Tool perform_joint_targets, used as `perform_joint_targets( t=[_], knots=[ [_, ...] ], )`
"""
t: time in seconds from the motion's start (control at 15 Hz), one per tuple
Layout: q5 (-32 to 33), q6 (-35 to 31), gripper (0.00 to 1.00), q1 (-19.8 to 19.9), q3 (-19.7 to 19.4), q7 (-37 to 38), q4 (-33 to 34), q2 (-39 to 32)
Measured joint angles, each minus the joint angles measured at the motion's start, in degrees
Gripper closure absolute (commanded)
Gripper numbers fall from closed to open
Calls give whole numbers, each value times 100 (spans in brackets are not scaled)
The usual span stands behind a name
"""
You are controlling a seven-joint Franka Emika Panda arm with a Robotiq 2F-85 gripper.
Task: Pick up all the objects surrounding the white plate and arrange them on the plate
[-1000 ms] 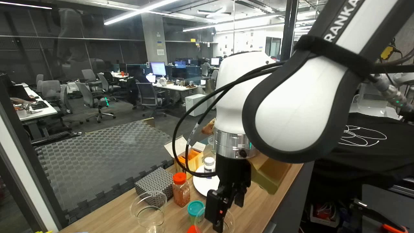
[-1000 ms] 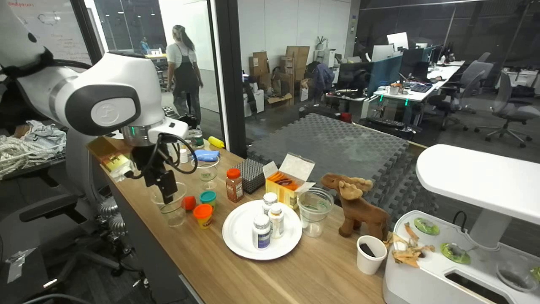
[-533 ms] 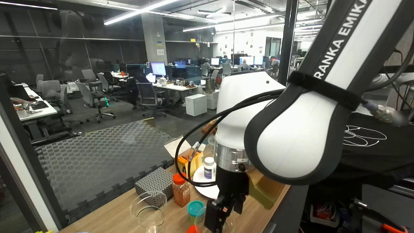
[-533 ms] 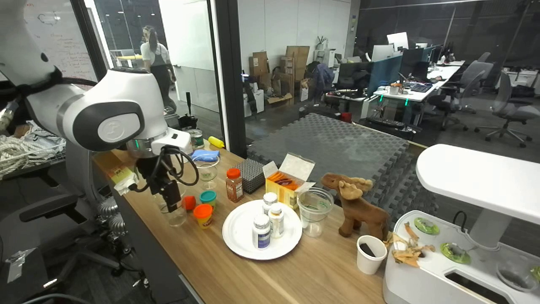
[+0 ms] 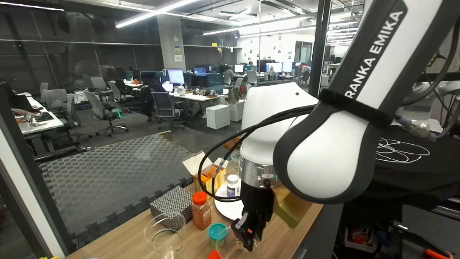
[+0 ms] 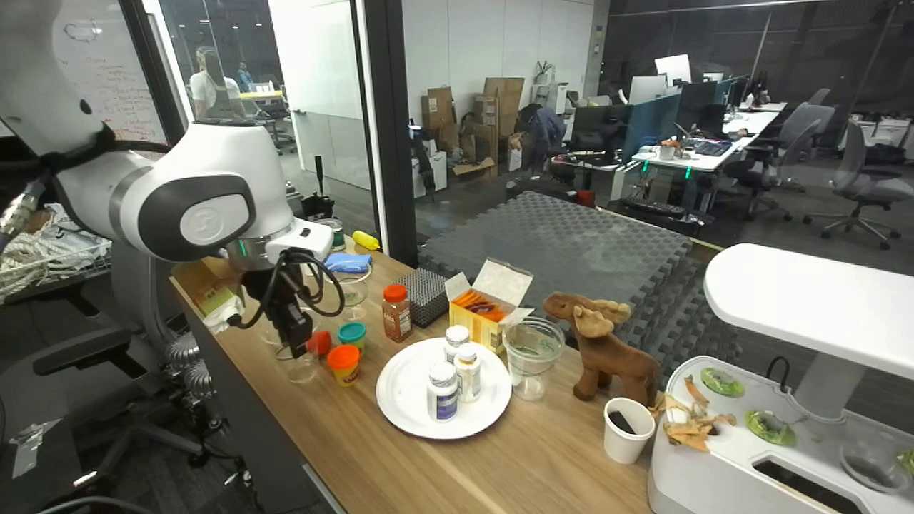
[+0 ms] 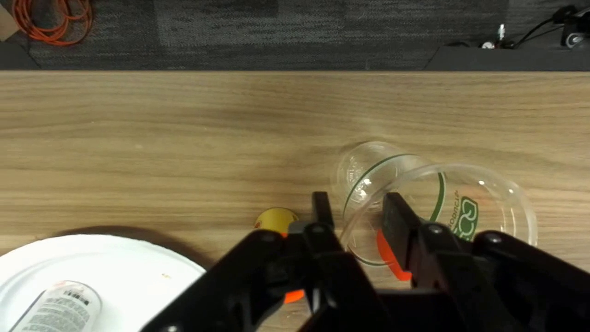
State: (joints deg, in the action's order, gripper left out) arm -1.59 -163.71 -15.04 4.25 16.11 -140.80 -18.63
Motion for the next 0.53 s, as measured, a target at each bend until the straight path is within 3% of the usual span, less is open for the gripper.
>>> perform_joint_targets(
  t=[0.53],
  knots=[
    [14, 59, 97, -50, -60, 229, 139, 19]
  ],
)
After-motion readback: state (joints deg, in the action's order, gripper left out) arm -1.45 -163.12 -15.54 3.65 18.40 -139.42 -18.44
